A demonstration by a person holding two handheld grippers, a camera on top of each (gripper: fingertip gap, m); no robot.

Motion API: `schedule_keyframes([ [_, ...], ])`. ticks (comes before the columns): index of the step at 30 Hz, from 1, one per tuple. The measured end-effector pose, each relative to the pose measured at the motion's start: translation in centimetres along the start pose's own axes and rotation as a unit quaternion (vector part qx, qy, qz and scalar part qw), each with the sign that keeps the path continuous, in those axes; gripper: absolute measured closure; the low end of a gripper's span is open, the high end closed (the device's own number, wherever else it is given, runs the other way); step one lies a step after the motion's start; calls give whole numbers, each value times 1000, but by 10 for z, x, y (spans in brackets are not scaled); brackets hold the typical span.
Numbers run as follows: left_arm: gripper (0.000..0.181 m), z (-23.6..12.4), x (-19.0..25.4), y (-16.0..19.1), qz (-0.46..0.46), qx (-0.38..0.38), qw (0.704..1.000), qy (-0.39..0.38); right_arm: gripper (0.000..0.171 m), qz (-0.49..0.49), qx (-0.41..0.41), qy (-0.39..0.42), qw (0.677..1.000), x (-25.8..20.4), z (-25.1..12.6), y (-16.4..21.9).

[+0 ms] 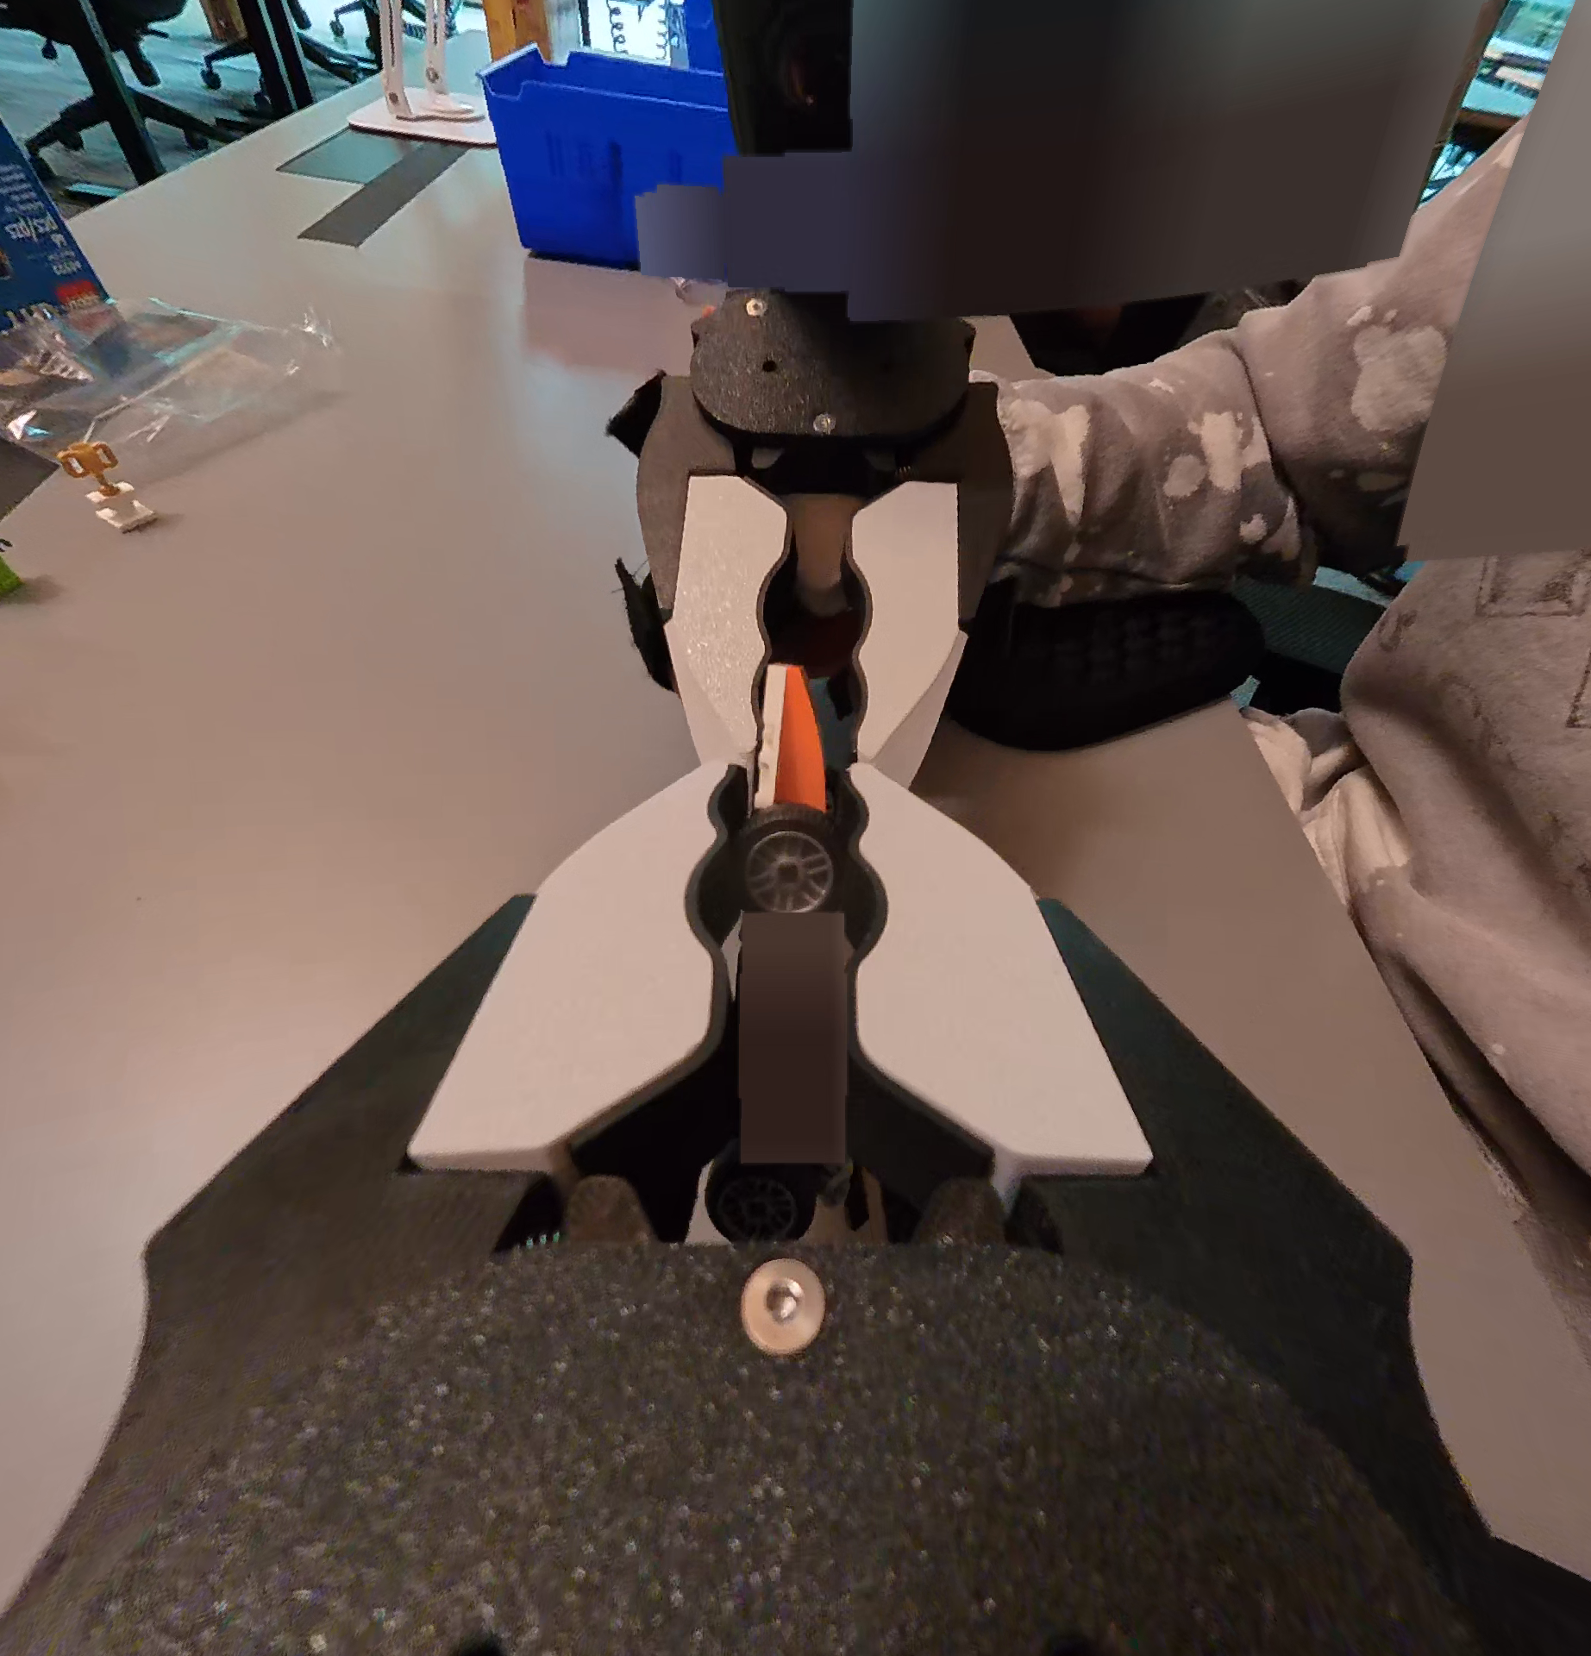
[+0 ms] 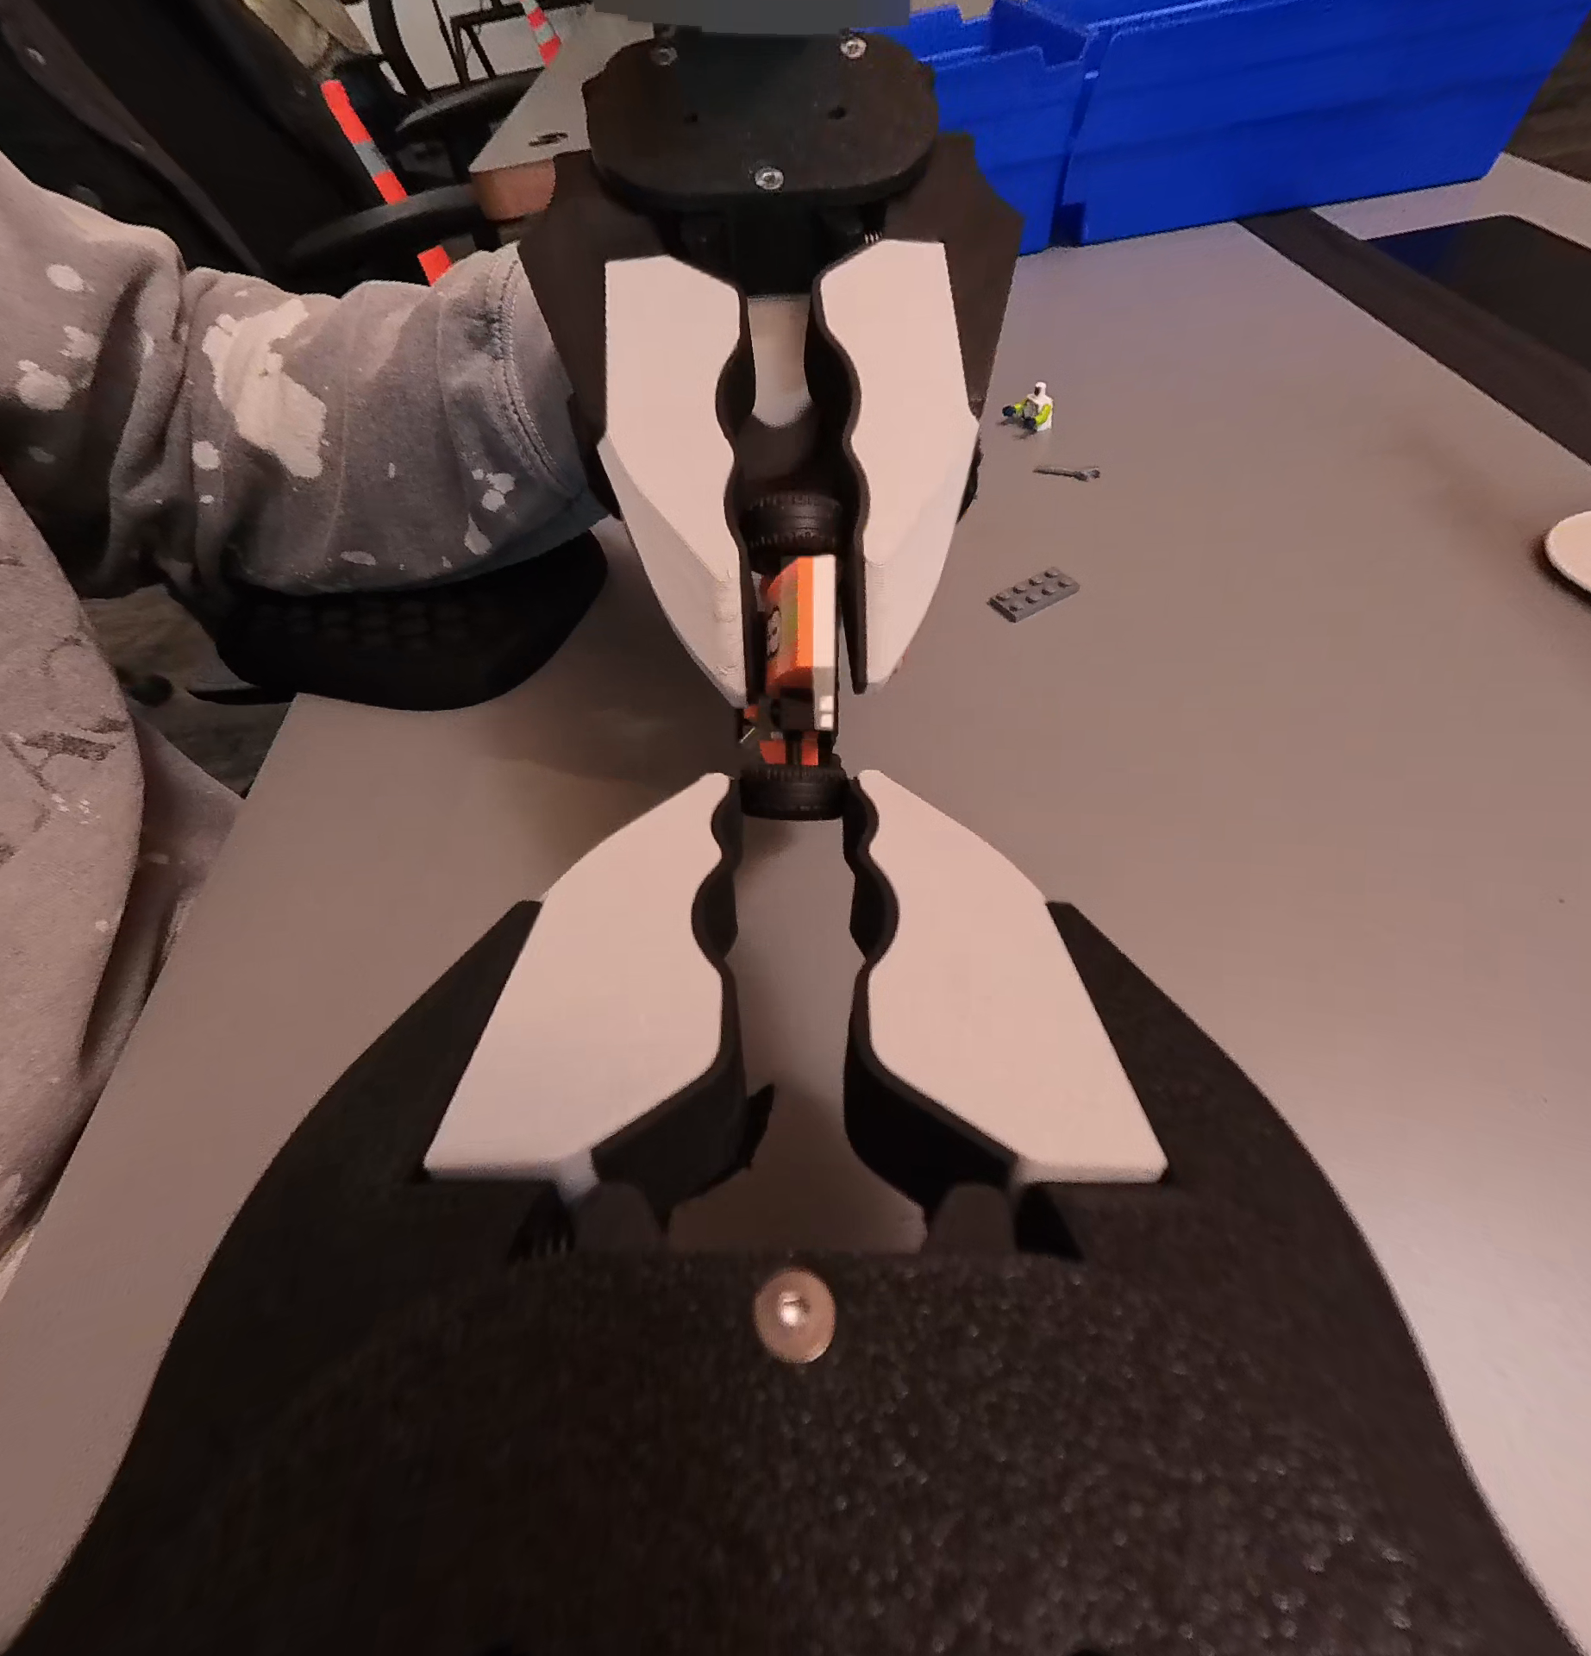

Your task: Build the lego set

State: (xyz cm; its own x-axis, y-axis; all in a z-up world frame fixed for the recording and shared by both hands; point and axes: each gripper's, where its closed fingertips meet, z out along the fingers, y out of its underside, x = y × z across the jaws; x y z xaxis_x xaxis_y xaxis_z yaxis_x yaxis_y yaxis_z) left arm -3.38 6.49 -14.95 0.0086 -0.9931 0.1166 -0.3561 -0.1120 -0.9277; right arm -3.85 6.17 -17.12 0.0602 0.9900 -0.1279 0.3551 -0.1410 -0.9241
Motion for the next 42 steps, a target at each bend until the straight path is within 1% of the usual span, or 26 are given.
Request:
schedule_keyframes([
  [4, 162, 1, -2, 4, -3, -8, 1000, -3, 150, -1, -7, 7, 1000, 2, 2, 3],
  [7, 162, 0, -3, 3, -6, 0, 1000, -2, 150, 4, 2, 9, 1000, 2, 2, 0],
  [15, 162, 5, -3, 16, 4, -43, 999, -5, 150, -7, -38, 19, 999, 2, 8, 12],
  [20, 162, 9, -7, 23, 12, -64, 998, -21, 150, -31, -72, 49, 996, 9, 11, 22],
  [27, 162, 9, -17, 24, -8, -47, 998, -36, 150, -34, -106, 70, 991, 22, 7, 38],
  [30, 162, 5, -23, 21, -16, -35, 998, -50, 149, -38, -149, 77, 985, 26, 7, 52],
  [33, 162, 3, -27, 17, -22, -23, 998, -61, 149, -62, -187, 99, 975, 29, 5, 59],
  [38, 162, 3, -28, 17, -23, -24, 997, -66, 140, -57, -218, 92, 970, 25, 9, 69],
  [39, 162, 3, -29, 17, -22, -25, 997, -68, 138, -56, -220, 92, 970, 25, 8, 70],
  [42, 162, 1, -31, 14, -24, -13, 997, -76, 136, -38, -189, 95, 977, 29, -5, 58],
])
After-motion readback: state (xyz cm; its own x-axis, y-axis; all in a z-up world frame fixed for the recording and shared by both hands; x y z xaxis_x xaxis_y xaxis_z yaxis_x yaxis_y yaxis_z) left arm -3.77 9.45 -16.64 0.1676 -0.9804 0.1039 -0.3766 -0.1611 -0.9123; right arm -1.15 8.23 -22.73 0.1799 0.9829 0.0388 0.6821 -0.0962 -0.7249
